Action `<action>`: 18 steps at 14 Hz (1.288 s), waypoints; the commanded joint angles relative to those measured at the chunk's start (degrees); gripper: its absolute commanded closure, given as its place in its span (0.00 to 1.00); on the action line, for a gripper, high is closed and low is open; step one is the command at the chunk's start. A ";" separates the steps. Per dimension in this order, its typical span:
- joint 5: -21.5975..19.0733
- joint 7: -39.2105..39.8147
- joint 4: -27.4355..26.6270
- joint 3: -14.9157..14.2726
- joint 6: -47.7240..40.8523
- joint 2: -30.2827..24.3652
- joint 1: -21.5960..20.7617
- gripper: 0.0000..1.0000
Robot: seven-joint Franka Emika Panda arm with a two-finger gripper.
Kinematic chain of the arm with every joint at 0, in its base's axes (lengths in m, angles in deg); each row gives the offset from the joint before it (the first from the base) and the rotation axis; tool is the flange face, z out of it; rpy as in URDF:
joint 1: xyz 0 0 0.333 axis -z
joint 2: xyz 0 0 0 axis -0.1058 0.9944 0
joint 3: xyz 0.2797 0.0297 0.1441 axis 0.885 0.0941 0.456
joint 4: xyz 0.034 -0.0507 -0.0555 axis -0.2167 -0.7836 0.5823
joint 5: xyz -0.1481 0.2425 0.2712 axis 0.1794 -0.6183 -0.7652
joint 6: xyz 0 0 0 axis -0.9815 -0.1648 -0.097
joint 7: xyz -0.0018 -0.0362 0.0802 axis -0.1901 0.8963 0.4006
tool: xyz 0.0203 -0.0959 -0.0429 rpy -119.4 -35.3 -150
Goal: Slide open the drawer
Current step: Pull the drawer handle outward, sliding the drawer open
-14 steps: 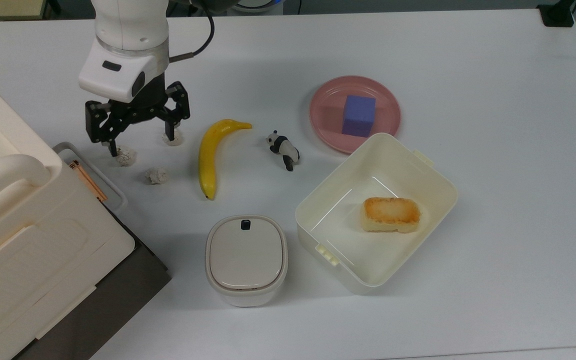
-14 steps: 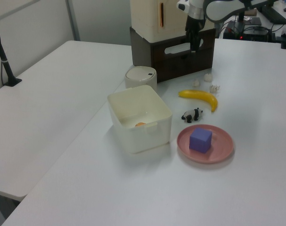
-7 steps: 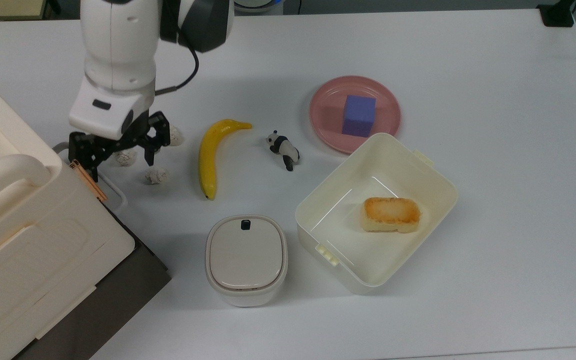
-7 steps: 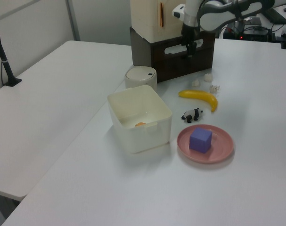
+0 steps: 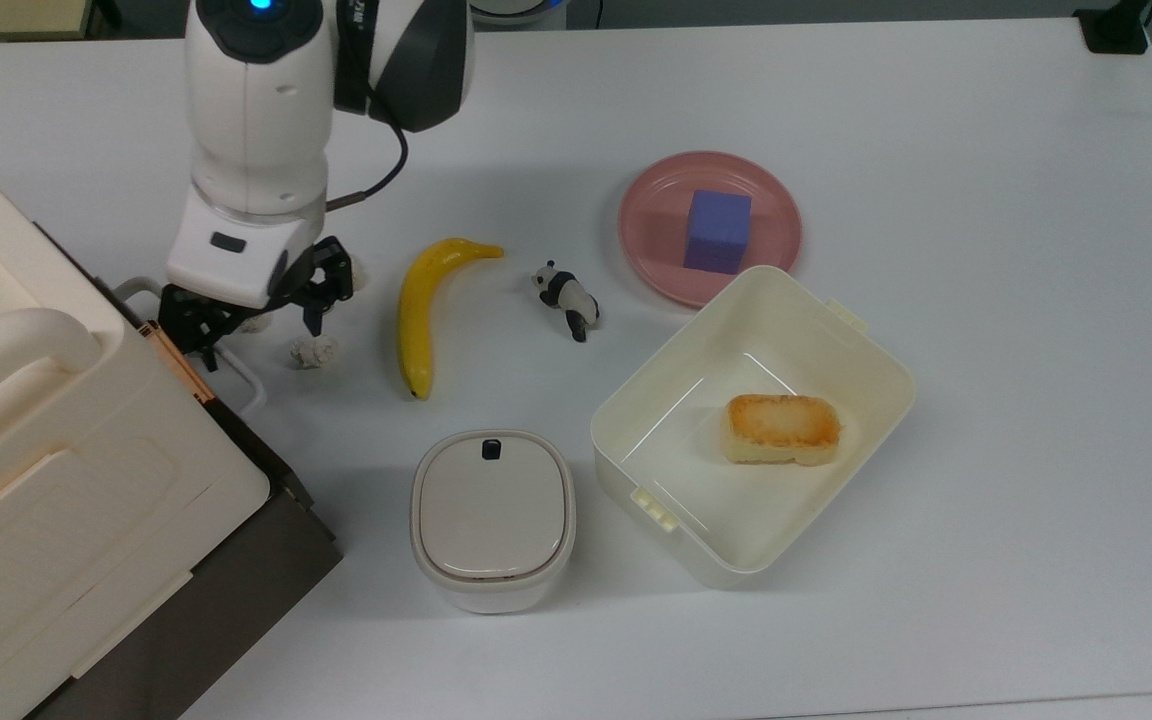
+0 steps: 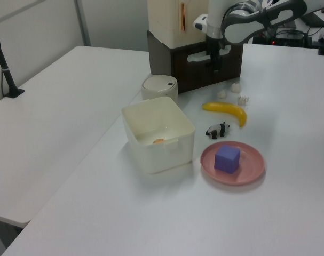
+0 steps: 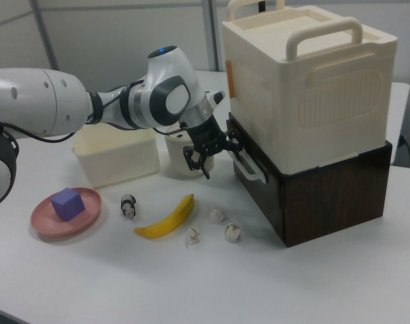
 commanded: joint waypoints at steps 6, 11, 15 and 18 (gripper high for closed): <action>-3.98 -0.12 -9.06 0.13 -8.63 -8.47 -4.94 0.00; -4.78 -0.21 -14.78 0.13 -9.95 -14.80 -7.58 0.00; -4.95 -0.21 -17.95 0.13 -10.74 -19.81 -8.20 0.00; -10.56 -0.47 -15.77 0.05 -13.45 -21.22 -7.85 0.00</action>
